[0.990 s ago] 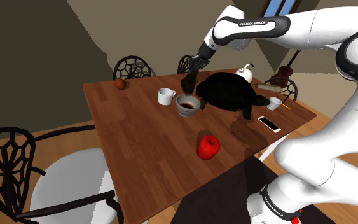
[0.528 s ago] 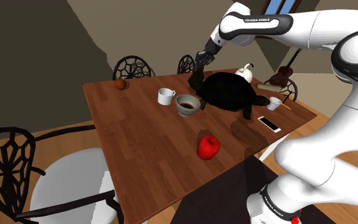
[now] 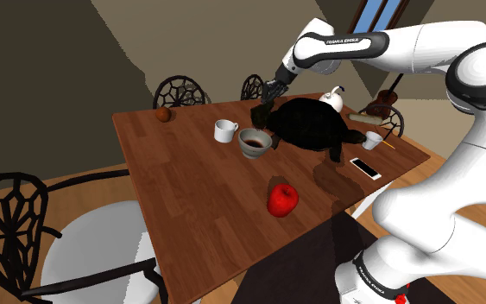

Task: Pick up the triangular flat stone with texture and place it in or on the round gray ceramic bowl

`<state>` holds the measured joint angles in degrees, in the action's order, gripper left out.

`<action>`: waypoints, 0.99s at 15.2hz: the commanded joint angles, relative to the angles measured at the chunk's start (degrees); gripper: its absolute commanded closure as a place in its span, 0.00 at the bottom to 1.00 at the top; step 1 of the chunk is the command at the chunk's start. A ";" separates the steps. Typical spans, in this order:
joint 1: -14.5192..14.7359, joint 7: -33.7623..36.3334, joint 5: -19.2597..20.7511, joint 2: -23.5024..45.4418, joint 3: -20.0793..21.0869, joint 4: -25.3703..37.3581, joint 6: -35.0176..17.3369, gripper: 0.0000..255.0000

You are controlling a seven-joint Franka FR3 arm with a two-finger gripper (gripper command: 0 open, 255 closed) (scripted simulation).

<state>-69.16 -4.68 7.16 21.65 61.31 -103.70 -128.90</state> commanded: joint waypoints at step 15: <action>3.57 1.72 4.90 4.92 -4.58 -5.45 -9.19 1.00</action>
<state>-65.70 -3.03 11.95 26.47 56.82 -109.09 -137.89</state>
